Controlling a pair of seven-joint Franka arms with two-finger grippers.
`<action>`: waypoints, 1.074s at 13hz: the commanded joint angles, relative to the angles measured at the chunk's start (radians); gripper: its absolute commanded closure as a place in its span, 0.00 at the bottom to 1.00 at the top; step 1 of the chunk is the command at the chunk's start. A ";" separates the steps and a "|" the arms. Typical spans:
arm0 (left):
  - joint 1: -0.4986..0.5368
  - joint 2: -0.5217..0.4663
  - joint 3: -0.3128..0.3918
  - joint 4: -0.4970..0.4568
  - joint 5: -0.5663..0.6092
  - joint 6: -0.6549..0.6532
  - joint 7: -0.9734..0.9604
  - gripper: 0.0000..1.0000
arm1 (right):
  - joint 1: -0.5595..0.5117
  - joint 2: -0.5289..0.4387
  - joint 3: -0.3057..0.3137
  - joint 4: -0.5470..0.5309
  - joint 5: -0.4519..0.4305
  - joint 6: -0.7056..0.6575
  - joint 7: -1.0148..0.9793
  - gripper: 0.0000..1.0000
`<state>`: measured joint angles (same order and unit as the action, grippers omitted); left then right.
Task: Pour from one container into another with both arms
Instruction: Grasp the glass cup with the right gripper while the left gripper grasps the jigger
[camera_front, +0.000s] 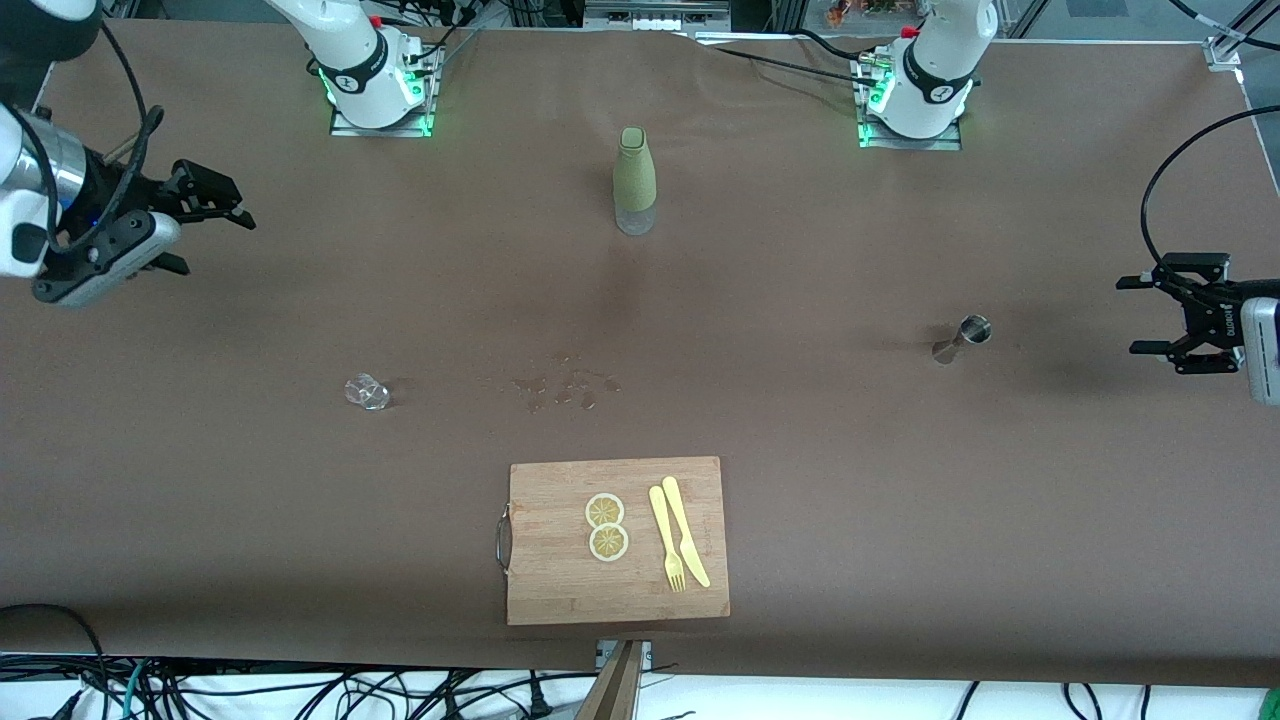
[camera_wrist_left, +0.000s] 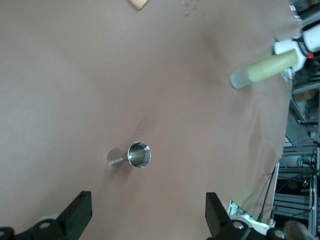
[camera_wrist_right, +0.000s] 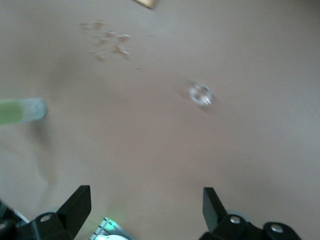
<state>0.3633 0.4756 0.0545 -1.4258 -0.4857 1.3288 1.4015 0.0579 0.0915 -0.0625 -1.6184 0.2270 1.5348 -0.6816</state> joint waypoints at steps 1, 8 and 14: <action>0.035 0.076 0.031 -0.062 -0.105 -0.002 0.283 0.00 | -0.059 0.077 -0.011 0.005 0.080 0.037 -0.269 0.01; 0.051 0.216 0.152 -0.240 -0.322 0.004 0.823 0.00 | -0.124 0.142 -0.016 -0.170 0.238 0.196 -0.959 0.01; 0.056 0.285 0.197 -0.386 -0.493 0.033 1.276 0.00 | -0.233 0.275 -0.039 -0.224 0.392 0.183 -1.394 0.01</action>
<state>0.4197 0.7593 0.2403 -1.7597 -0.9198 1.3305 2.5052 -0.1515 0.3088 -0.0893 -1.8452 0.5697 1.7192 -1.9919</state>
